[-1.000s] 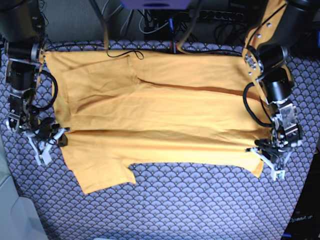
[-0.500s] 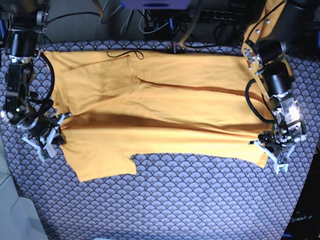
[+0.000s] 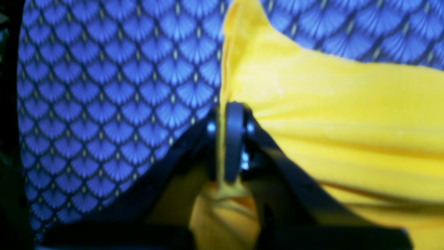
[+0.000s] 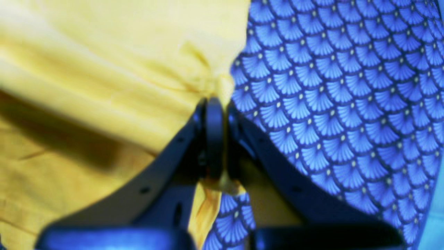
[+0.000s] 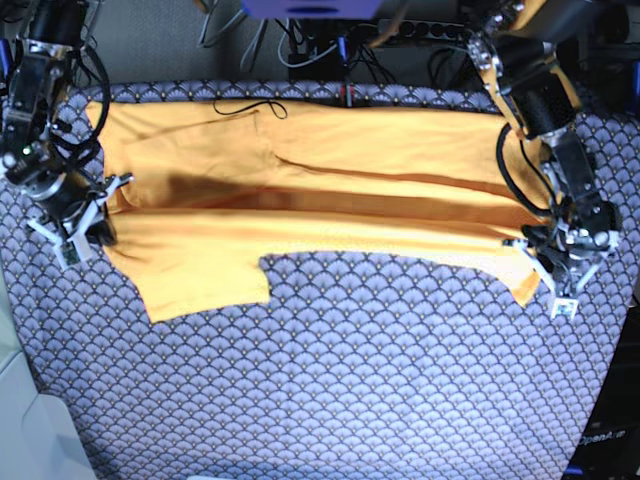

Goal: Fold the T-shirt properly
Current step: 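Lift and fold the held side edge back over the shirt with both grippers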

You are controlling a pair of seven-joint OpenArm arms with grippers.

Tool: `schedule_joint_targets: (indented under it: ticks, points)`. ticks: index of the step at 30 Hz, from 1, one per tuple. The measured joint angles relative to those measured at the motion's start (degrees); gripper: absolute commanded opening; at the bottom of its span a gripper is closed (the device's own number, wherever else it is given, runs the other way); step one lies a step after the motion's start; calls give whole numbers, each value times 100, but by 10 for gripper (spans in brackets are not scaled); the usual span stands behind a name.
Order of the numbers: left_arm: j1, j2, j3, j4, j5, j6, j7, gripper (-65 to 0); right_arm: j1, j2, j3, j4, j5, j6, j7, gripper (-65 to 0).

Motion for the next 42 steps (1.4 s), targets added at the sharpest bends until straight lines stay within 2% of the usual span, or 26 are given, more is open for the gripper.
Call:
schedule_joint_targets:
  ticks: [5, 9, 13, 18, 20, 26, 29, 42]
  points:
    - [363, 0, 2, 326, -46, -22, -57, -650, -437, -164, 240, 164, 0, 9, 42, -650]
    - [730, 0, -11, 608, -57, -52, -17, -650, -708, -166, 262, 168, 42, 20, 70, -650]
    - [839, 28, -420, 824, -116, -98, -68, -650, -872, -168, 251, 186, 90, 20, 116, -650]
    - [855, 28, -916, 837, -94, -894, -20, -650, -1091, -203, 251, 496, 61, 20, 87, -650]
    - [857, 28, -964, 846, -26, -1001, -42, -650, -1207, -299, 258, 743, 52, 17, 107, -650]
    - [979, 33, -973, 866, -28, -994, 0, -650, -1449, -518, 273, 1038, -26, 20, 44, -650]
    - [1134, 42, -970, 866, -28, -999, 199, -650, -1491, -520, 343, 1036, -22, 17, 103, -650]
    - [1346, 79, -970, 868, -50, -994, 129, -650, -1832, -535, 400, 1040, 2, 17, 92, -650]
